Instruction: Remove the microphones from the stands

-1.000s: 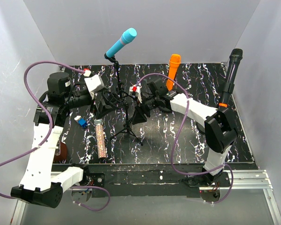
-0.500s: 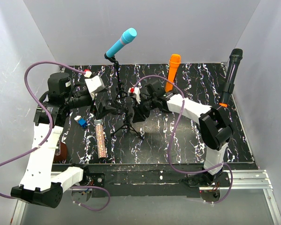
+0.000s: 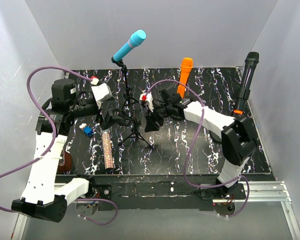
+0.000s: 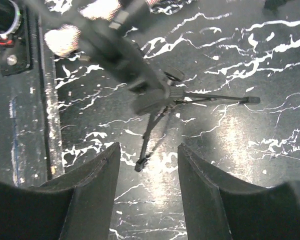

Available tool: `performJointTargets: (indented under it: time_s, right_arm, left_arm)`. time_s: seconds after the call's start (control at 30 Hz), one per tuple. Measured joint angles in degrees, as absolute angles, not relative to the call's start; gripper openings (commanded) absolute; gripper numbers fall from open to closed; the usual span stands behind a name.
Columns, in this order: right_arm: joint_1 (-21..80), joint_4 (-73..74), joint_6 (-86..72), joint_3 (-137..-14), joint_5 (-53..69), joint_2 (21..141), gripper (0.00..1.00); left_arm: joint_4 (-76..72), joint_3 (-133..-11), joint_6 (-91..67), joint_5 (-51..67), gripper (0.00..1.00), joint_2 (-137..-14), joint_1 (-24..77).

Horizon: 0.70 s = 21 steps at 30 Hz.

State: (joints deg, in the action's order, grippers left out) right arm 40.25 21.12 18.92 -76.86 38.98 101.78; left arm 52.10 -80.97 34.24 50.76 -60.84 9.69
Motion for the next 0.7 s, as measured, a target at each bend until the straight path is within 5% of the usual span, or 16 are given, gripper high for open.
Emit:
performJointTargets:
  time_s: [0.23, 0.7]
  right_arm:
    - [40.25, 23.77, 18.96, -77.84, 41.34, 93.51, 0.57]
    - [40.27, 25.85, 19.35, -79.33, 38.81, 82.67, 0.57]
  left_arm:
    - [56.07, -79.24, 34.2, 49.45, 0.98, -60.01, 9.69]
    - [50.94, -78.13, 6.7, 39.88, 0.98, -65.32, 9.69]
